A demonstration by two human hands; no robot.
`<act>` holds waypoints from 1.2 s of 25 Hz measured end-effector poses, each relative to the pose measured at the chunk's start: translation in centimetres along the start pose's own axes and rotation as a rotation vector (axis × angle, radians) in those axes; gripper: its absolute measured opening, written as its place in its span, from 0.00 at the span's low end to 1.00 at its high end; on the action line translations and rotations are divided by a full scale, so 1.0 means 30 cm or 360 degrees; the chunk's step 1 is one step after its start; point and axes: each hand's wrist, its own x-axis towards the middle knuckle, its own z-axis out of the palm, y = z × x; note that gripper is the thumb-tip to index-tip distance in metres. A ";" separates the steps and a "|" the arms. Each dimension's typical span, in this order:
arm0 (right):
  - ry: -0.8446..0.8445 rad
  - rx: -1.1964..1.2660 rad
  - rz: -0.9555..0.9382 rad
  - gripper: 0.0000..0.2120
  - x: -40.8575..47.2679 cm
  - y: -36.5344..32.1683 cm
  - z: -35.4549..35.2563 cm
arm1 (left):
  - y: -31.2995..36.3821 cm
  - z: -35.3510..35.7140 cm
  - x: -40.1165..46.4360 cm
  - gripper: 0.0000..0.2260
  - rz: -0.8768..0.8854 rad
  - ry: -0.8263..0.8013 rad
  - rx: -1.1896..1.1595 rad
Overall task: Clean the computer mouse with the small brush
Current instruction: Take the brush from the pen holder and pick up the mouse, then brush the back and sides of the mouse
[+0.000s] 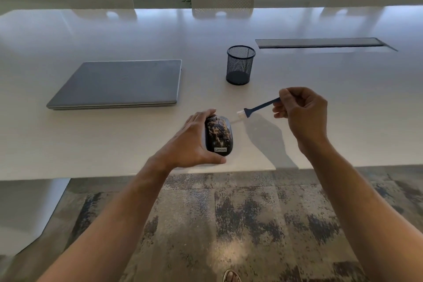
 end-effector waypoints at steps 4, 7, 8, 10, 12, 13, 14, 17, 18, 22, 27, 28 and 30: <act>0.0059 -0.0017 0.0031 0.06 -0.101 -0.014 0.007 | 0.007 -0.007 -0.117 0.55 0.0058 -0.0037 -0.0013; 0.0073 -0.0014 0.0019 0.07 -0.172 -0.033 0.009 | 0.012 -0.007 -0.189 0.55 0.0102 -0.0066 -0.0013; 0.0064 -0.0003 0.0022 0.08 -0.193 -0.040 0.007 | 0.013 -0.004 -0.210 0.55 0.0120 -0.0074 -0.0011; 0.0034 0.0053 0.0039 0.08 -0.247 -0.053 0.009 | 0.011 0.002 -0.259 0.55 0.0141 -0.0078 -0.0018; 0.0011 0.0124 0.0075 0.09 -0.298 -0.057 0.012 | 0.006 0.013 -0.299 0.55 0.0149 -0.0090 -0.0014; -0.0004 0.0153 0.0098 0.09 -0.324 -0.058 0.012 | 0.005 0.018 -0.318 0.55 0.0152 -0.0108 -0.0007; -0.0031 0.0184 0.0124 0.09 -0.348 -0.060 0.011 | 0.004 0.022 -0.335 0.55 0.0154 -0.0125 0.0000; -0.0175 0.0299 0.0224 0.06 -0.405 -0.063 0.004 | 0.004 0.036 -0.379 0.55 0.0143 -0.0132 -0.0028; -0.0216 0.0334 0.0263 0.06 -0.421 -0.063 0.003 | 0.006 0.041 -0.394 0.55 0.0139 -0.0127 -0.0030; -0.0302 0.0441 0.0380 0.05 -0.459 -0.051 0.007 | 0.012 0.071 -0.441 0.55 0.0118 -0.0117 -0.0027; -0.0482 0.0510 0.0464 0.05 -0.478 -0.022 -0.017 | 0.029 0.117 -0.487 0.54 0.0051 -0.0114 -0.0078; -0.0517 0.0519 0.0483 0.06 -0.483 -0.017 -0.026 | 0.036 0.127 -0.496 0.54 0.0034 -0.0128 -0.0091; -0.0564 0.0556 0.0506 0.08 -0.488 -0.014 -0.042 | 0.046 0.142 -0.511 0.55 -0.0006 -0.0139 -0.0110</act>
